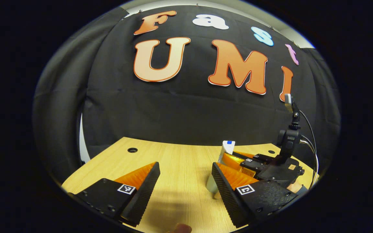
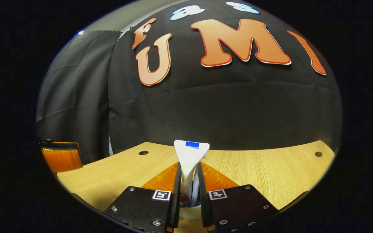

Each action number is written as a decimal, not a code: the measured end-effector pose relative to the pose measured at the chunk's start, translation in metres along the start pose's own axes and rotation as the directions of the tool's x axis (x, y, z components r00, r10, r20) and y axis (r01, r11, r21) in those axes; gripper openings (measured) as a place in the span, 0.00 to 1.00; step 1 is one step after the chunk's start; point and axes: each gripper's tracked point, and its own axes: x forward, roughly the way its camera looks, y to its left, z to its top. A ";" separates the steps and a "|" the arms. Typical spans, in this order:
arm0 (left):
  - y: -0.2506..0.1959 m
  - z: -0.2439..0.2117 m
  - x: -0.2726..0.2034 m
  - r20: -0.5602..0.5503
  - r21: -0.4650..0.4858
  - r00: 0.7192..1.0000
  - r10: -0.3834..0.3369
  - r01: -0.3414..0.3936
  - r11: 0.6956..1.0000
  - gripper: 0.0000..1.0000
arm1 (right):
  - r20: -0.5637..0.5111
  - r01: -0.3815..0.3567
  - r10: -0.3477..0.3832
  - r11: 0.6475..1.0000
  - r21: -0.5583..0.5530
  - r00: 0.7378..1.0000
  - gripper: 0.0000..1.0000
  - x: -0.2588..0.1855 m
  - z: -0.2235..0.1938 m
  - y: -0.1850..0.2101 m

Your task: Put the toothbrush and toothpaste on the desktop into the cup, then pick up the cup and place it on the coaster on the desktop.

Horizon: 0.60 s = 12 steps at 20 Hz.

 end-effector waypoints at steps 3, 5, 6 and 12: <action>-0.011 -0.009 0.007 -0.050 -0.011 0.998 -0.027 0.026 1.000 0.97 | 0.044 0.014 -0.012 0.999 -0.035 0.999 0.33 -0.022 0.021 -0.006; -0.020 -0.014 0.009 -0.077 -0.006 0.996 -0.047 0.046 0.999 0.97 | 0.074 0.021 -0.018 0.999 -0.042 0.997 0.36 -0.035 0.038 -0.009; -0.023 -0.015 0.010 -0.086 0.000 0.995 -0.058 0.058 0.998 0.97 | 0.088 0.025 -0.021 0.999 -0.040 0.996 0.37 -0.046 0.047 -0.012; -0.055 -0.033 0.025 -0.195 0.010 0.973 -0.121 0.125 0.992 0.97 | 0.124 0.116 -0.106 0.990 -0.080 0.987 0.69 -0.100 0.085 -0.042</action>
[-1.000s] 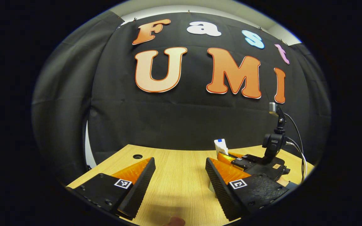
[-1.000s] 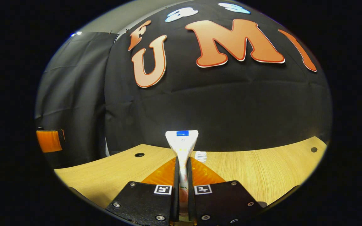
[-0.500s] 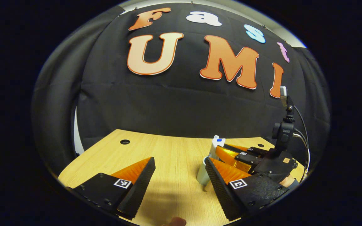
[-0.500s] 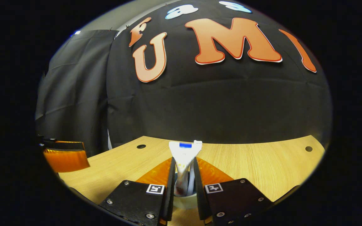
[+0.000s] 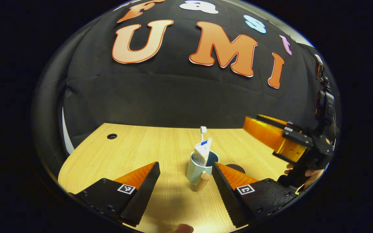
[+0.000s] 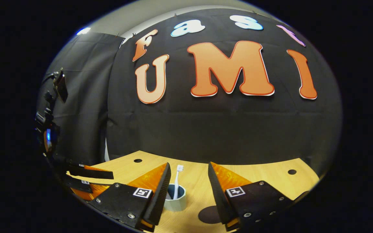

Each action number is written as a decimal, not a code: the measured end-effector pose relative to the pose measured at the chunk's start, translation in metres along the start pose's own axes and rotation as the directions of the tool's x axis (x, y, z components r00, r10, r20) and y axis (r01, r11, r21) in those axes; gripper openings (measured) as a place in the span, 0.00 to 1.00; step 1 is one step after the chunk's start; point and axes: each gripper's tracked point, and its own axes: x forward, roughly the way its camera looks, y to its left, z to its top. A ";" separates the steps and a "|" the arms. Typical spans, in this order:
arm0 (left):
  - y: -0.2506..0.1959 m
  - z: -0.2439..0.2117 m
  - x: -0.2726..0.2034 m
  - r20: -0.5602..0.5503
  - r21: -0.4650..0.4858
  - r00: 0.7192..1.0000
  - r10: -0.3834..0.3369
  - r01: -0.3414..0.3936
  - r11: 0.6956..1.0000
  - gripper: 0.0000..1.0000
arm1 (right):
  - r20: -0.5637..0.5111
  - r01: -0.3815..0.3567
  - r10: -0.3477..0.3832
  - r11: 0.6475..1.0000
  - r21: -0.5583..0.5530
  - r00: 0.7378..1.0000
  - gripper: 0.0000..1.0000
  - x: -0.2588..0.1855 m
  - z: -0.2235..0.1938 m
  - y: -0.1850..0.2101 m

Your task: Put the toothbrush and toothpaste on the desktop into the cup, then pick up the cup and place it on the coaster on the desktop.

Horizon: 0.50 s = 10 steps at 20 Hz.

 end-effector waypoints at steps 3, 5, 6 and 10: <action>-0.007 -0.015 0.014 -0.079 -0.014 0.997 -0.009 0.008 1.000 0.97 | 0.005 0.035 -0.035 0.999 -0.023 0.999 0.84 -0.025 0.015 -0.017; -0.011 -0.021 0.022 -0.127 0.003 0.992 -0.010 0.010 1.000 0.97 | 0.007 0.051 -0.051 0.997 -0.050 0.999 0.90 -0.044 0.025 -0.026; -0.012 -0.023 0.026 -0.151 0.021 0.988 -0.006 0.010 1.000 0.97 | 0.015 0.058 -0.057 0.996 -0.064 0.998 0.91 -0.053 0.031 -0.031; -0.029 -0.034 0.045 -0.279 0.065 0.960 -0.020 0.039 0.997 0.97 | 0.032 0.092 -0.089 0.992 -0.085 0.995 0.95 -0.083 0.047 -0.050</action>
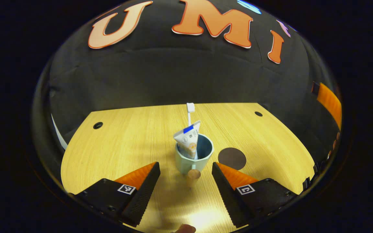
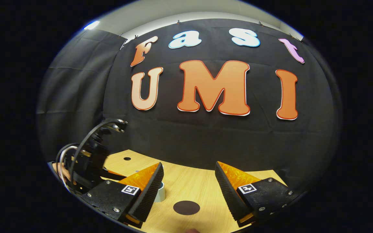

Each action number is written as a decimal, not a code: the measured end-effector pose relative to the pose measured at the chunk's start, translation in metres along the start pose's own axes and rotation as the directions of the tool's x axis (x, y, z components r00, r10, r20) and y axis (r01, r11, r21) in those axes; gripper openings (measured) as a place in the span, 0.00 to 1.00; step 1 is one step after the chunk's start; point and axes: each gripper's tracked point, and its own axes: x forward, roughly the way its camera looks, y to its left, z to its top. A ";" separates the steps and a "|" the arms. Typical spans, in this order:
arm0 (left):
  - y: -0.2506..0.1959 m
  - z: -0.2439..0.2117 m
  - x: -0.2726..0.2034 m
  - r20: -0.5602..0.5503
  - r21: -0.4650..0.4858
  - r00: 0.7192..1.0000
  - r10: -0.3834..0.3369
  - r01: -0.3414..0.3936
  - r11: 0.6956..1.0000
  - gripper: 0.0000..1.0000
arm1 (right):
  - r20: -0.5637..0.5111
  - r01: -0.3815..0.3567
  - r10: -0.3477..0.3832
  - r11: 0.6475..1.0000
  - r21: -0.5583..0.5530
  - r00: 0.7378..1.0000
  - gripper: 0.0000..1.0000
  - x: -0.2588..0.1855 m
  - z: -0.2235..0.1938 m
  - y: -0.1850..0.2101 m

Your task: Put the toothbrush and toothpaste on the desktop into the cup, then pick up the cup and place it on the coaster on the desktop.

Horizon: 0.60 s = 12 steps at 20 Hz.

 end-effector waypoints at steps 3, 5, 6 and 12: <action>-0.008 -0.010 0.021 -0.103 -0.004 0.995 -0.012 0.012 1.000 0.97 | -0.014 0.011 -0.011 1.000 -0.014 1.000 0.96 -0.016 -0.008 -0.013; -0.009 -0.017 0.028 -0.185 -0.012 0.983 -0.018 0.016 1.000 0.97 | -0.024 0.021 -0.021 1.000 -0.020 1.000 0.96 -0.024 -0.013 -0.023; -0.008 -0.017 0.030 -0.224 -0.018 0.974 -0.023 0.019 1.000 0.97 | -0.026 0.020 -0.020 1.000 -0.017 0.999 0.97 -0.029 -0.015 -0.027; 0.000 -0.030 0.044 -0.393 -0.033 0.919 -0.019 0.007 0.999 0.96 | -0.036 0.019 -0.019 1.000 -0.011 0.999 0.97 -0.041 -0.024 -0.041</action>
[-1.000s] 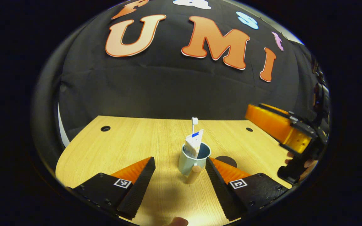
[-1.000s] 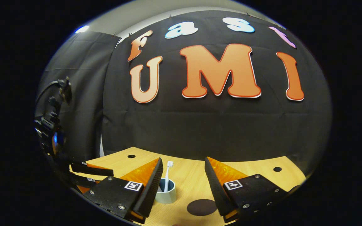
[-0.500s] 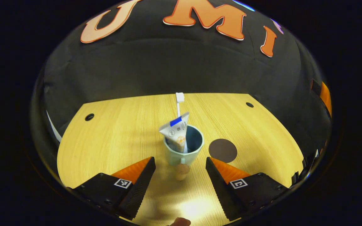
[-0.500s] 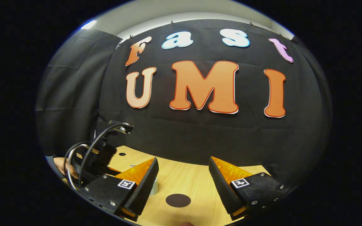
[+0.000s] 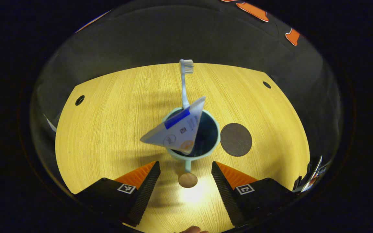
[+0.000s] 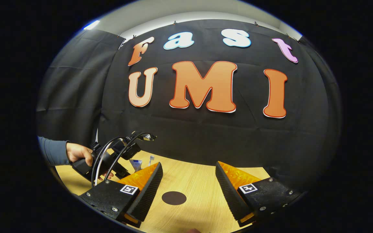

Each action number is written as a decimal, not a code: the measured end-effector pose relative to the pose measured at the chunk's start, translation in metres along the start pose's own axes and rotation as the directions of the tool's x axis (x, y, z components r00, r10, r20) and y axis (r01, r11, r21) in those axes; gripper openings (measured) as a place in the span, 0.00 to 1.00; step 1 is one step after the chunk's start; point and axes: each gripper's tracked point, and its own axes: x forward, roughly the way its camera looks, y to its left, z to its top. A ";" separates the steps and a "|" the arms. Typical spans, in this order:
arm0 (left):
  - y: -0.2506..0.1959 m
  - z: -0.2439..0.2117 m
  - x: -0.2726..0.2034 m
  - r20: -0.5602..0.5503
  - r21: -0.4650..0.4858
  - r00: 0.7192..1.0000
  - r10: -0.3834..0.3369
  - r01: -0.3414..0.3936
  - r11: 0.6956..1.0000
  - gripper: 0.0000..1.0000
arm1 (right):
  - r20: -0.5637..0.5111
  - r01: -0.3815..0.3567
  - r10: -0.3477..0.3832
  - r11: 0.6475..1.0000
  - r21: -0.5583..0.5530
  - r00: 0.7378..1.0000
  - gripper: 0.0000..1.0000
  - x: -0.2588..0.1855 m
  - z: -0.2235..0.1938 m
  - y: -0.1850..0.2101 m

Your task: Put the toothbrush and toothpaste on the desktop into the cup, then pick up the cup and place it on the coaster on the desktop.

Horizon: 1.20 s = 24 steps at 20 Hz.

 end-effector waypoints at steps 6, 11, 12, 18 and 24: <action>0.001 -0.007 0.014 -0.112 -0.040 0.992 0.055 -0.060 0.997 0.89 | -0.014 0.009 -0.008 0.999 0.033 1.000 0.97 -0.006 -0.014 -0.007; -0.005 -0.009 0.015 -0.138 -0.096 0.989 0.048 -0.061 0.994 0.67 | -0.019 0.007 -0.006 0.999 0.034 1.000 0.97 -0.006 -0.017 -0.007; -0.004 -0.006 0.013 -0.134 -0.098 0.989 0.057 -0.070 0.993 0.48 | -0.018 0.003 -0.002 0.999 0.035 1.000 0.97 -0.007 -0.018 -0.005; -0.001 0.018 0.009 -0.075 -0.102 0.993 0.092 -0.099 0.990 0.26 | -0.006 -0.002 0.002 0.999 0.037 1.000 0.97 -0.011 -0.016 -0.001; -0.019 0.050 0.002 -0.027 -0.082 0.997 0.073 -0.075 0.994 0.26 | 0.019 0.023 -0.024 0.998 0.061 1.000 0.97 -0.015 -0.007 -0.010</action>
